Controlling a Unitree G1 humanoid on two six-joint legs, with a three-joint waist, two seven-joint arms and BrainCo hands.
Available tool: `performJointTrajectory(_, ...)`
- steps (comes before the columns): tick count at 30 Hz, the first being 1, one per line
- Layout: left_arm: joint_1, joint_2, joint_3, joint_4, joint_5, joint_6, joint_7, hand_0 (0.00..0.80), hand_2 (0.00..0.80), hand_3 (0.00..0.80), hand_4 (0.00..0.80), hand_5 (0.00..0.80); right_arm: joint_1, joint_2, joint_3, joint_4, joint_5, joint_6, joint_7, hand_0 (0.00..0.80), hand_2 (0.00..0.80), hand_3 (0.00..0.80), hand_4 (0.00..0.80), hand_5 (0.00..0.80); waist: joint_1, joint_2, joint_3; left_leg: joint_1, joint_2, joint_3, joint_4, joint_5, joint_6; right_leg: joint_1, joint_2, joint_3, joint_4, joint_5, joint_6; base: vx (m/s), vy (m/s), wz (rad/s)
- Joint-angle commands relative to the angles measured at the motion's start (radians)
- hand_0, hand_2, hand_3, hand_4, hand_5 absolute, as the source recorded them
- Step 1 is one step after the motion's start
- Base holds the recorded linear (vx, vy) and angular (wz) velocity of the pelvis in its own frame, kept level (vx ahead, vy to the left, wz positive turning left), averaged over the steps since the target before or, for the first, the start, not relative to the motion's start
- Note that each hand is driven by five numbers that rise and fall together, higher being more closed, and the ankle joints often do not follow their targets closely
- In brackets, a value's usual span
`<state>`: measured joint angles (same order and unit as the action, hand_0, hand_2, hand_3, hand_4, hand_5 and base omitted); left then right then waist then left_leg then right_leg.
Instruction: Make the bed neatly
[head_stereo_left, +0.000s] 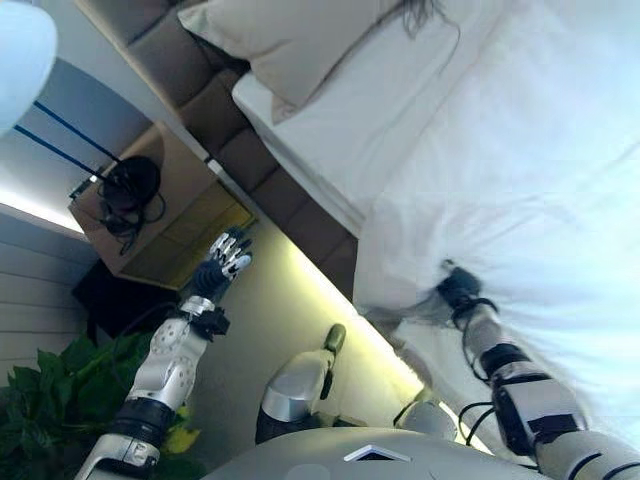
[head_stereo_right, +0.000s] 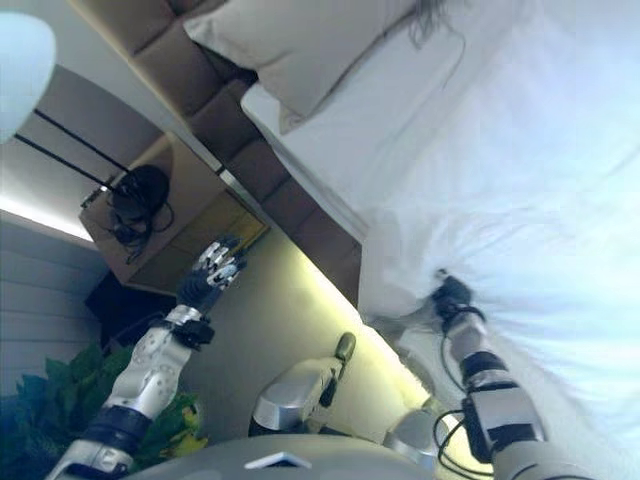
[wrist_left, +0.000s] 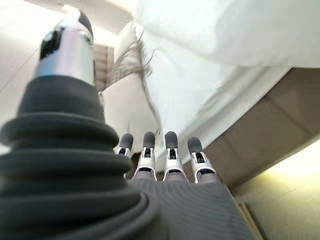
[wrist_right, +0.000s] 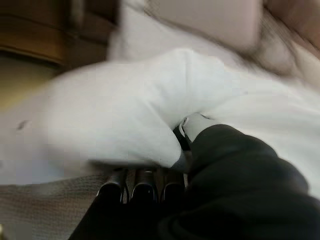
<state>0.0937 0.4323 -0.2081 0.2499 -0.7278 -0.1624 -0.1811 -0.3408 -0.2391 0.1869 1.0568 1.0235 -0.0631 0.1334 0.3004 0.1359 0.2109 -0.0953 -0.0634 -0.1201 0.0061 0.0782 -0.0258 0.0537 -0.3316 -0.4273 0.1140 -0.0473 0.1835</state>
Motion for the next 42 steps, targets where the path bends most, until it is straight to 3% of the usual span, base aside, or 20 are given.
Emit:
performJointTrajectory(1,0.003,-0.008,0.041,0.015,0.066,-0.022,-0.028,0.000,0.000,0.000,0.000,0.000,-0.017,0.106,0.108,-0.095,-0.081,-0.001,-0.007,0.800,0.800,0.800,0.800,0.800,0.066,-0.032,-0.050,0.057,0.060,0.002,0.037,-0.076,-0.002,-0.035,-0.113,0.000,0.059,0.130,0.018,0.131,0.010,0.20)
performJointTrajectory(7,0.019,-0.032,0.086,0.080,0.120,-0.023,-0.087,0.000,0.000,0.000,0.000,0.000,-0.017,0.185,0.234,-0.110,-0.158,-0.008,-0.044,0.800,0.800,0.800,0.800,0.800,0.106,-0.043,-0.074,0.077,0.060,-0.014,0.019,-0.060,-0.014,0.025,-0.109,-0.041,0.028,0.144,0.029,0.076,-0.021,0.15)
performJointTrajectory(13,0.031,-0.027,0.101,0.087,0.137,-0.016,-0.137,0.000,0.000,0.000,0.000,0.000,0.023,0.165,0.190,-0.092,-0.085,-0.014,-0.040,0.800,0.800,0.800,0.800,0.800,0.118,-0.046,-0.079,0.071,0.069,-0.025,0.026,-0.054,-0.024,0.052,-0.096,-0.069,0.014,0.146,0.030,0.016,-0.048,0.08)
performJointTrajectory(17,0.034,-0.030,0.094,0.071,0.110,-0.010,-0.128,0.000,0.000,0.000,0.000,0.000,0.057,0.145,0.195,-0.113,-0.139,-0.014,-0.016,0.800,0.800,0.800,0.800,0.800,0.119,-0.052,-0.085,0.068,0.075,-0.029,0.035,-0.055,-0.030,0.065,-0.079,-0.068,-0.004,0.141,0.028,0.013,0.011,-0.02)
performJointTrajectory(21,0.050,-0.025,0.073,0.074,0.099,-0.010,-0.123,0.000,0.000,0.000,0.000,0.000,0.024,0.142,0.193,-0.115,-0.121,-0.037,-0.098,0.800,0.800,0.800,0.800,0.800,0.153,-0.054,-0.093,0.083,0.077,-0.058,0.034,-0.065,-0.039,0.103,-0.076,-0.081,0.011,0.113,0.032,0.159,0.076,0.04)
performJointTrajectory(25,0.081,-0.007,0.092,0.098,0.107,-0.029,-0.137,0.000,0.000,0.000,0.000,0.000,-0.126,0.139,0.124,-0.053,-0.125,-0.021,-0.150,0.800,0.800,0.800,0.800,0.800,0.203,-0.060,-0.097,0.086,0.059,-0.107,0.019,-0.051,-0.038,0.138,-0.088,-0.118,0.013,0.129,0.037,0.139,0.121,0.23)
performJointTrajectory(30,0.105,0.016,0.147,0.131,0.101,-0.040,-0.156,0.000,0.000,0.000,0.000,0.000,-0.288,0.123,0.101,-0.025,-0.168,0.022,-0.155,0.800,0.800,0.800,0.800,0.800,0.240,-0.070,-0.104,0.073,0.023,-0.133,0.041,-0.053,-0.026,0.165,-0.113,-0.134,0.035,0.163,0.046,0.130,0.151,0.34)
performJointTrajectory(42,0.145,0.008,0.188,0.173,0.104,-0.045,-0.188,0.000,0.000,0.000,0.000,0.000,-0.348,0.167,0.162,-0.086,-0.200,0.063,-0.163,0.800,0.800,0.800,0.800,0.800,0.265,-0.086,-0.119,0.056,-0.024,-0.152,0.097,-0.062,-0.008,0.202,-0.143,-0.137,0.071,0.188,0.045,0.084,0.084,0.19)
